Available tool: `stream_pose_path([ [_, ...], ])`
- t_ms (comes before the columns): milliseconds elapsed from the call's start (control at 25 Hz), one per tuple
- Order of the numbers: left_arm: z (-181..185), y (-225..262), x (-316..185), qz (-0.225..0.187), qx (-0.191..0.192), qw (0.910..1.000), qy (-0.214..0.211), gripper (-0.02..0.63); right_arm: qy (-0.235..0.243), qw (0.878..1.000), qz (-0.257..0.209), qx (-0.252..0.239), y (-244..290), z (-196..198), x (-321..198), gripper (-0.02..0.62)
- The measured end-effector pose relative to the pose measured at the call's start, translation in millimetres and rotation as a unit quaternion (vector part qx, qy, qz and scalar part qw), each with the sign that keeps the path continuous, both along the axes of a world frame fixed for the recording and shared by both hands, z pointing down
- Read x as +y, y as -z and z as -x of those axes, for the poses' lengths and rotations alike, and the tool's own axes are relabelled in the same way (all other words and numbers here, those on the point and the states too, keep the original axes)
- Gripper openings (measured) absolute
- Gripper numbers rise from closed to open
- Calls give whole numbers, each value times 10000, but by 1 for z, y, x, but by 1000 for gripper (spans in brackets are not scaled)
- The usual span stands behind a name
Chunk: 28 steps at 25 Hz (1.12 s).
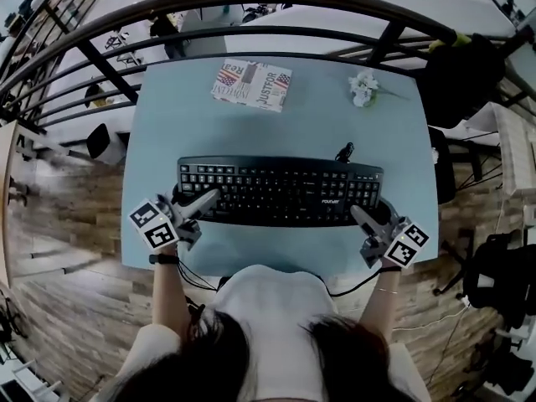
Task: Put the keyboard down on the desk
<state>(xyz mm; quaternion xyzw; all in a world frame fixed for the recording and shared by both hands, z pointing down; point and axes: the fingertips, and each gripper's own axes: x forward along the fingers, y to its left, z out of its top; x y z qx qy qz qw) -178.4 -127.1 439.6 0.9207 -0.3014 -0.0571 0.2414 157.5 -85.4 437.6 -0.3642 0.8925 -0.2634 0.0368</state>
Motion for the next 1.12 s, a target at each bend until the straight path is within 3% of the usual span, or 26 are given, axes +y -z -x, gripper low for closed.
stream_pose_path([
  [760, -10, -19, -7, 225, 30, 9996, -164, 333, -290, 9994, 200, 74, -14, -9, 6, 225],
  [1120, -11, -44, -16, 604, -20, 9981, -99, 333, -381, 9981, 484, 16, -35, -10, -3, 229],
])
